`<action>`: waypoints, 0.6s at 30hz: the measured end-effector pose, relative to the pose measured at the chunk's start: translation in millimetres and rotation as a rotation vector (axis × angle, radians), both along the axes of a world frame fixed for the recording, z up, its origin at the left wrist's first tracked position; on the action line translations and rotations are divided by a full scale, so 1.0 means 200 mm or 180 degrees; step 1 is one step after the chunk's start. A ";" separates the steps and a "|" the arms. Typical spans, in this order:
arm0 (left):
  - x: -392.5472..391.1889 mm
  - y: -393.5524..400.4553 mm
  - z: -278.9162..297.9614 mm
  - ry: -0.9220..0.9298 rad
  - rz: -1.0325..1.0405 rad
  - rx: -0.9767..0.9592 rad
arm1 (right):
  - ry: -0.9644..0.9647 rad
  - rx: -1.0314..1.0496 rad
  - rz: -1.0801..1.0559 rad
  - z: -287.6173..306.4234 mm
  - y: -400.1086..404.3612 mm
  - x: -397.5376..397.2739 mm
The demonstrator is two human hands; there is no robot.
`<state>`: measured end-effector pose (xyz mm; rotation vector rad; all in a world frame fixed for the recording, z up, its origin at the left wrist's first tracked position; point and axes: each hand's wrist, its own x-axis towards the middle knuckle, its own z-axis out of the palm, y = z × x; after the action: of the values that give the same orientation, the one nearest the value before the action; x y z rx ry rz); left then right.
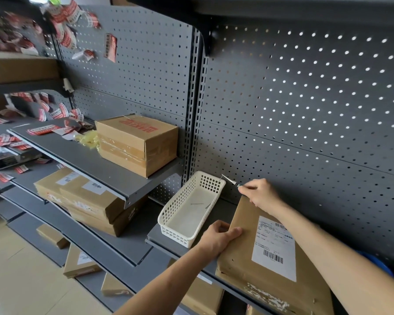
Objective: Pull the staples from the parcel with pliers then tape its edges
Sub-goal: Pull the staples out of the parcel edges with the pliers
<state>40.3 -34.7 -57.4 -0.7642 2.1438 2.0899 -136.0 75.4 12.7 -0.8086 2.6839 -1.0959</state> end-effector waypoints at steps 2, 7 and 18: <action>0.00 0.00 0.00 -0.0004 -0.0006 0.0007 | 0.0230 0.0128 0.0045 0.00 -0.03 0.00; -0.01 -0.01 -0.02 -0.0030 -0.0036 0.0056 | 0.0691 0.0579 -0.0005 0.00 -0.06 0.01; -0.02 -0.02 -0.06 -0.0012 -0.0064 0.0092 | 0.1151 0.1015 0.0128 0.02 -0.13 0.05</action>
<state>36.1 -37.8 -68.6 -0.7401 2.1057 2.1032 -125.4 49.8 17.7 -1.0765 3.0026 -0.5275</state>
